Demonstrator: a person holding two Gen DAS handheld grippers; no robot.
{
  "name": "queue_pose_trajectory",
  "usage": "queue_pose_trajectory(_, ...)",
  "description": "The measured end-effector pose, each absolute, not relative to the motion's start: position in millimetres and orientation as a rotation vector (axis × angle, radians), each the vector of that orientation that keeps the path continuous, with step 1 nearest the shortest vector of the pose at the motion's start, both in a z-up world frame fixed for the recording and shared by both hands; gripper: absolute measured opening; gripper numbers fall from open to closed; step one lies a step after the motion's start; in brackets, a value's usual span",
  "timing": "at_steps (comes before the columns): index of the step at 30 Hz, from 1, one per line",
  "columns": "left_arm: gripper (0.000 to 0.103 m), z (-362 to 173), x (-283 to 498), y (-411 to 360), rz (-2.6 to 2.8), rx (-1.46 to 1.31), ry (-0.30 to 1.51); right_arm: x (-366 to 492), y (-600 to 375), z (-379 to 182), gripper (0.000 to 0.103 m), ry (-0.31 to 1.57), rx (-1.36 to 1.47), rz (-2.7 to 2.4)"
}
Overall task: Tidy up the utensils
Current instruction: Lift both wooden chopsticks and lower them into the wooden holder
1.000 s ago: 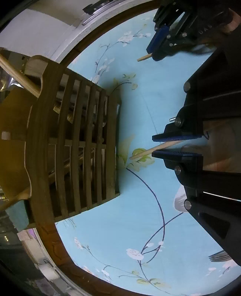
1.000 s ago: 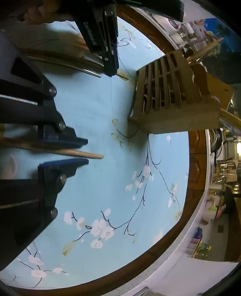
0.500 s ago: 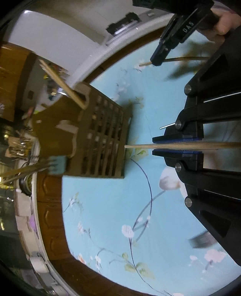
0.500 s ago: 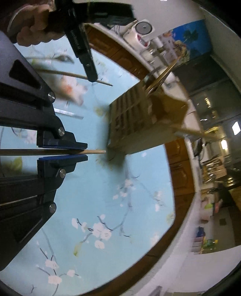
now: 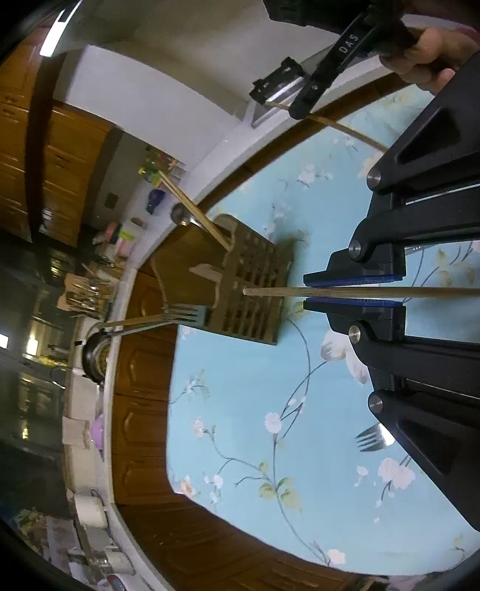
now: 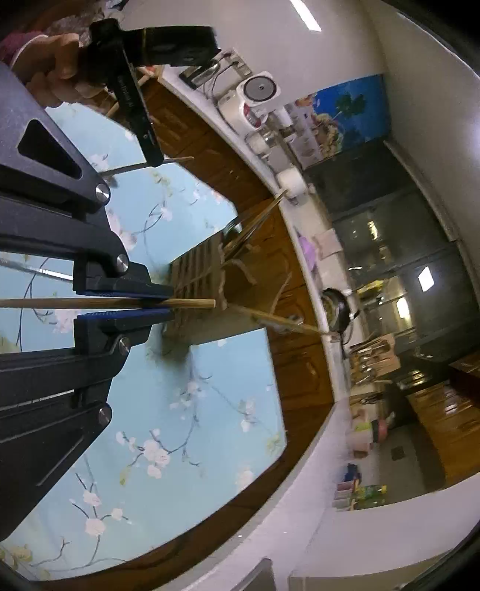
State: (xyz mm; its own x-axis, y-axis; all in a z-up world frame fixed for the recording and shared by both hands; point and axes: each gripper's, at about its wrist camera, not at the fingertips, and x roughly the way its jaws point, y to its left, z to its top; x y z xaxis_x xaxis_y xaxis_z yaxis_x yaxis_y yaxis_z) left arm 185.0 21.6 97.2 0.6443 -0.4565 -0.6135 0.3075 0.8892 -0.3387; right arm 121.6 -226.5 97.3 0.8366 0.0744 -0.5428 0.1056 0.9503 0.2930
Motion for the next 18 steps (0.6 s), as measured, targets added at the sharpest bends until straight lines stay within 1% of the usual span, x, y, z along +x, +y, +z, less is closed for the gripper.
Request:
queue_pose_trajectory(10,0.004,133,154,45,-0.436,-0.224,0.656,113,-219,128,0.006,0.494,0.294,-0.003)
queue_pose_trajectory(18,0.004,138,149,49,-0.434,-0.229,0.631,114,-214,136,0.006,0.472,0.281,0.001)
